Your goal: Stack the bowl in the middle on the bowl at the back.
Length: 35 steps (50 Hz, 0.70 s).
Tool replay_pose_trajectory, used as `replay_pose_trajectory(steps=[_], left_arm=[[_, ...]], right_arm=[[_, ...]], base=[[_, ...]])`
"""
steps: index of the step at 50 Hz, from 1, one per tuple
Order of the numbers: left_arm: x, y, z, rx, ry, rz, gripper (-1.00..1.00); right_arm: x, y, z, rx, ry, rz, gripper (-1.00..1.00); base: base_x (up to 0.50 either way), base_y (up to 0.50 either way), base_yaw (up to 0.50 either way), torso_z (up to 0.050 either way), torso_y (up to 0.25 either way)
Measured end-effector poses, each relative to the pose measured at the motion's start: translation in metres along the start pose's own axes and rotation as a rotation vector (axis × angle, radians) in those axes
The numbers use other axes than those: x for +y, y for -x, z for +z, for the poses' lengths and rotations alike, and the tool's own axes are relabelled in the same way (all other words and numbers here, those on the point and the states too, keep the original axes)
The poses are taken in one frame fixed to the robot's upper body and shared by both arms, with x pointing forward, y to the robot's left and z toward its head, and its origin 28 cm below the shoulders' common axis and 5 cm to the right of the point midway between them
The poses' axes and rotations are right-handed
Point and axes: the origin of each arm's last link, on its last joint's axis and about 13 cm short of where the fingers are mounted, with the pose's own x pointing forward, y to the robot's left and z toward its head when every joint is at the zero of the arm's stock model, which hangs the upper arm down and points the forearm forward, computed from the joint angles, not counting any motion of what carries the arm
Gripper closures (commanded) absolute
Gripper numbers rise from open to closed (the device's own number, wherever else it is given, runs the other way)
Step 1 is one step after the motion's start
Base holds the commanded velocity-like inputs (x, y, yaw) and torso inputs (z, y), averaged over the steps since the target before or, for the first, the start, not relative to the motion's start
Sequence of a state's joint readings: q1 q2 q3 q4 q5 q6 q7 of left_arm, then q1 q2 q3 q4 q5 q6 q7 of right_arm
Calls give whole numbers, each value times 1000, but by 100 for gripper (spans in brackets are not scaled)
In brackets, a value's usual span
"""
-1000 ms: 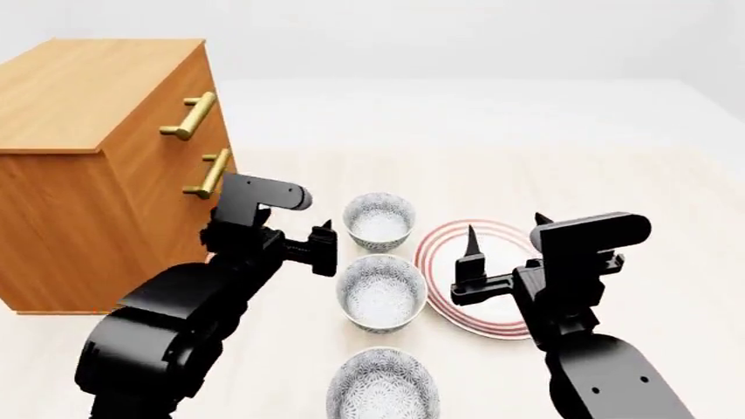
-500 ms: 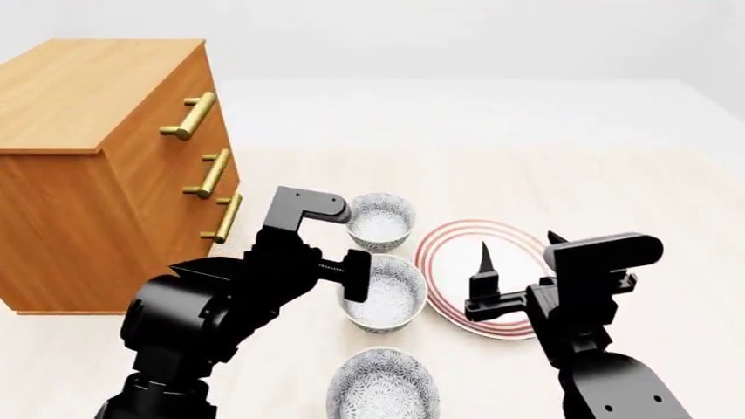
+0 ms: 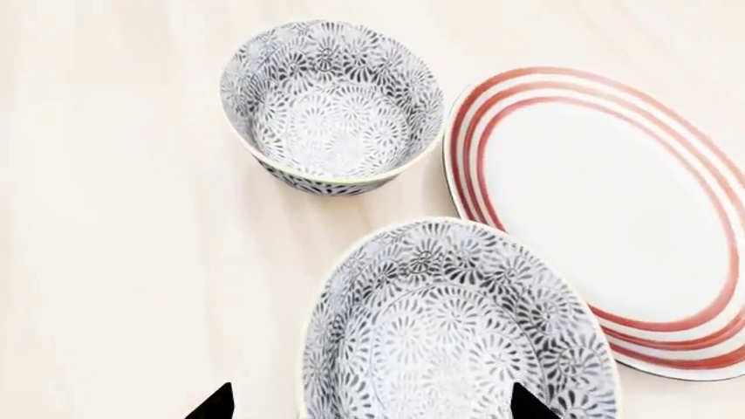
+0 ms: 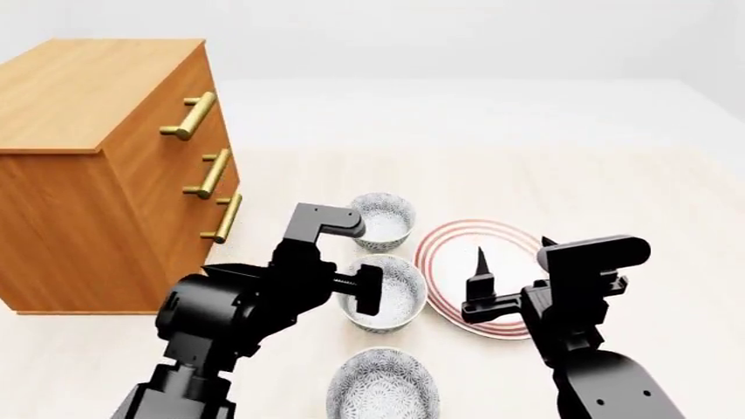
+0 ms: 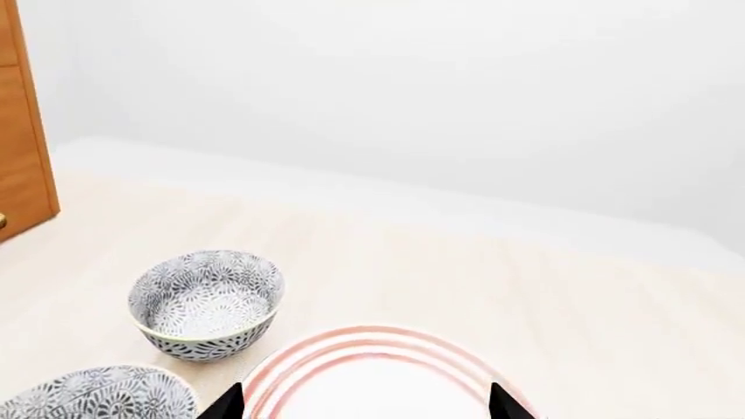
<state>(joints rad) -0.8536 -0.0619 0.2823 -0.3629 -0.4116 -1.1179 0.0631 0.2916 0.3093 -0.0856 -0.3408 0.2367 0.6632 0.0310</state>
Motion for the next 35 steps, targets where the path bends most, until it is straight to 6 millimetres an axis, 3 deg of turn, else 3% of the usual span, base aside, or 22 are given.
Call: replay_pose_trajectory(steps=[35], left_arm=[[5, -25, -15, 75, 31, 7, -100]], right_arm=[[4, -1, 0, 5, 13, 6, -100]], base=[[0, 0, 0, 0, 0]])
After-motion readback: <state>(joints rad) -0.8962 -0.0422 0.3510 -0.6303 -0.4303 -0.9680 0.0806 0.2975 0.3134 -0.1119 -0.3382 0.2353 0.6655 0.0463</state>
